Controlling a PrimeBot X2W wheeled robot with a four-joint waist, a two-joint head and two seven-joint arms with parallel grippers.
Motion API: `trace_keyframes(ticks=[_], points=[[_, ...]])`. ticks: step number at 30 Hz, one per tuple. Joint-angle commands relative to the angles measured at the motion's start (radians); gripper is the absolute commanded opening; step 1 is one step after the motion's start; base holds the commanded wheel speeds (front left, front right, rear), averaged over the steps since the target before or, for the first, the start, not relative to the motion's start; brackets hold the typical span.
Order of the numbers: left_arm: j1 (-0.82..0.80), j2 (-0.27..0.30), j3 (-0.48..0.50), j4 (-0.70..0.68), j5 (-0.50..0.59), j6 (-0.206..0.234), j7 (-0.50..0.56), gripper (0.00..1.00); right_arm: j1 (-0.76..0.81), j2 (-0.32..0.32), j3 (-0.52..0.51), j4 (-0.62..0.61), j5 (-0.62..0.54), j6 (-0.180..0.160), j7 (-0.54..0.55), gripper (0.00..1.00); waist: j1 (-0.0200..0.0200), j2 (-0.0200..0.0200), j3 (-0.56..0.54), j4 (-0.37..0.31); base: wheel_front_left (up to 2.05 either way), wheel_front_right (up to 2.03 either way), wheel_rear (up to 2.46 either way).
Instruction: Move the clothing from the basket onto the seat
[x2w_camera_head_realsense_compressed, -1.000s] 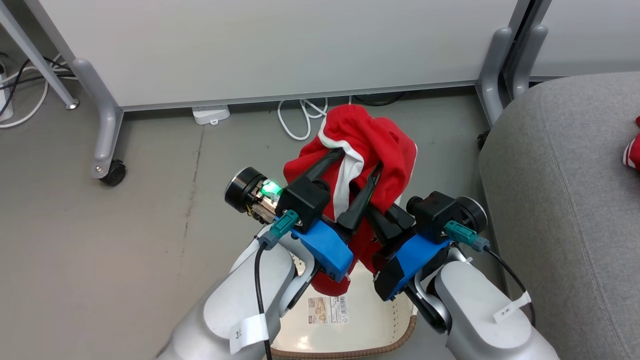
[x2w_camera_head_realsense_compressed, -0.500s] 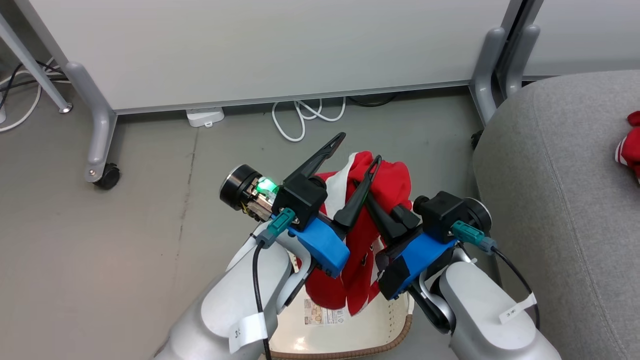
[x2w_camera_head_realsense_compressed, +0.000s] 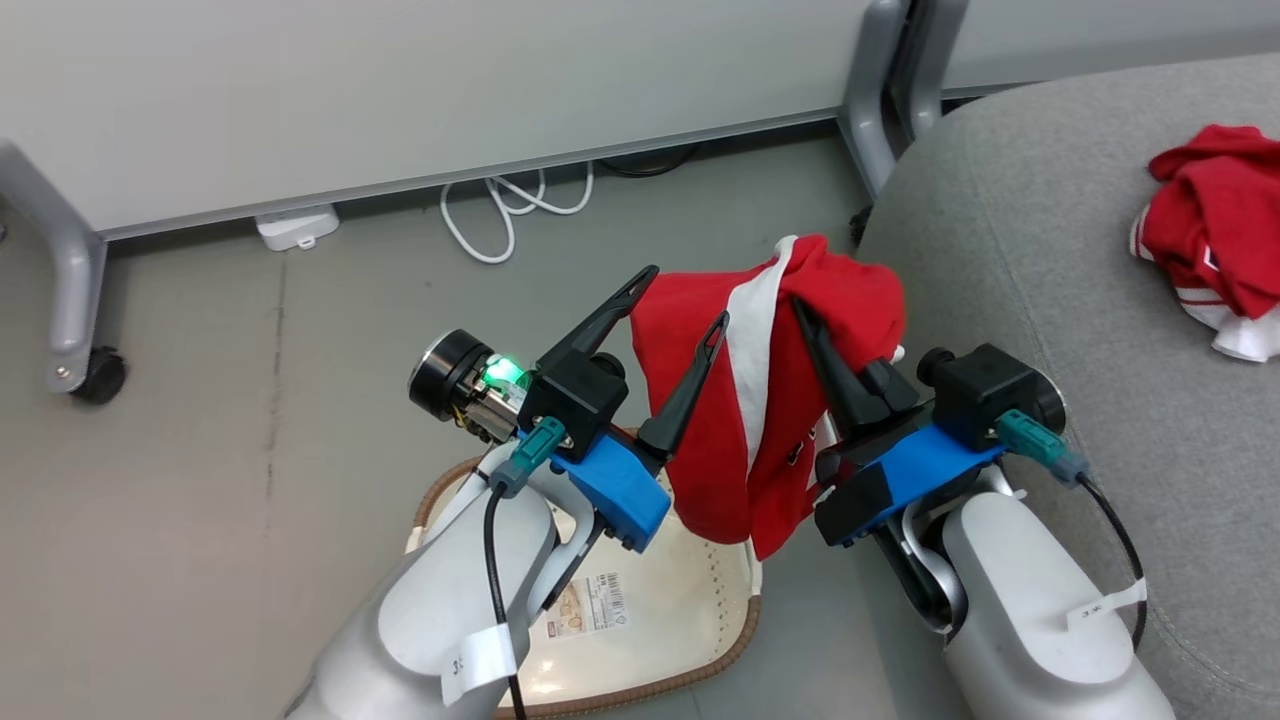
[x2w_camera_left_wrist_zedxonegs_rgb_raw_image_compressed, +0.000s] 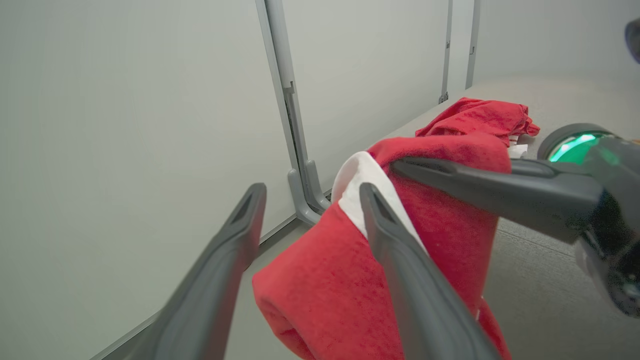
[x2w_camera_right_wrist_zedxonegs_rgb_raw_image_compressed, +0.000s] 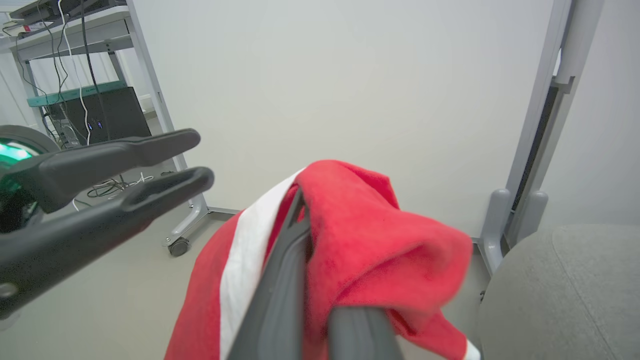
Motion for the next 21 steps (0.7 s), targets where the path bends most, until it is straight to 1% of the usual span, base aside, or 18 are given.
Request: trace_keyframes(ticks=[1, 12, 21], points=[[0.007, 0.005, 0.001, 0.002, 0.009, -0.005, -0.003, 1.0, 0.012, -0.004, -0.015, -0.016, -0.01, 0.0, 0.0, 0.0, 0.0, -0.0001, 0.017, -0.039, 0.0, 0.0, 0.0], [0.002, 0.012, -0.024, 0.0, 0.032, -0.018, -0.003, 1.0, 0.062, -0.033, -0.134, -0.127, -0.027, 0.0, 0.0, 0.0, 0.0, -0.0001, 0.044, -0.184, 0.0, 0.0, 0.0], [0.011, 0.008, -0.07, 0.011, 0.044, -0.03, -0.003, 1.0, 0.127, -0.049, -0.212, -0.21, -0.03, 0.0, 0.0, 0.0, 0.0, -0.0001, 0.059, -0.274, 0.0, 0.0, 0.0]])
